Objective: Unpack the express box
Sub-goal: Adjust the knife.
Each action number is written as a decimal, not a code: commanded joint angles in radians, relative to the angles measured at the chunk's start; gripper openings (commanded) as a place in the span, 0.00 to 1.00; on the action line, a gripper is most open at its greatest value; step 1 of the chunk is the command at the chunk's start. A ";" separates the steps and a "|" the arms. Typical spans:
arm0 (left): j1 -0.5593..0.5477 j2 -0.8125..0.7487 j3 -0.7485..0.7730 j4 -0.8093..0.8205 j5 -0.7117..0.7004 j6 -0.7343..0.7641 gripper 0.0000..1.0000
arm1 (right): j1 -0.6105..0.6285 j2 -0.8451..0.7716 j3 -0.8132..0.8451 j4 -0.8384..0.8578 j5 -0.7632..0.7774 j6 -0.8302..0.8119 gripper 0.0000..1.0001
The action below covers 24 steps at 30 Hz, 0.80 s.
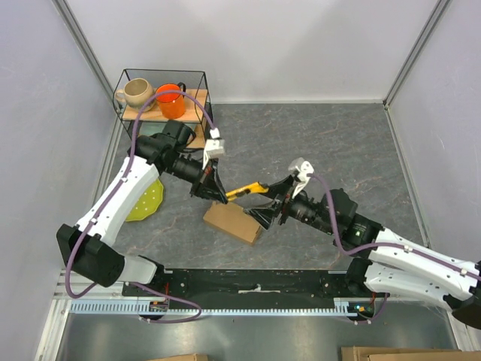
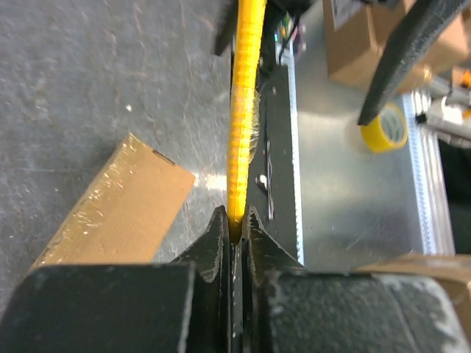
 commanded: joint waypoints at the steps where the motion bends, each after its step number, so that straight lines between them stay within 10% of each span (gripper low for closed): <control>1: 0.052 0.027 0.105 0.121 0.169 -0.250 0.02 | -0.002 -0.064 -0.067 0.200 0.055 0.062 0.89; 8: 0.067 -0.019 0.056 0.417 0.244 -0.583 0.02 | -0.004 -0.018 -0.104 0.357 0.029 0.100 0.88; 24: 0.030 -0.090 0.014 0.270 0.206 -0.372 0.02 | -0.117 0.189 0.030 0.596 -0.190 0.167 0.70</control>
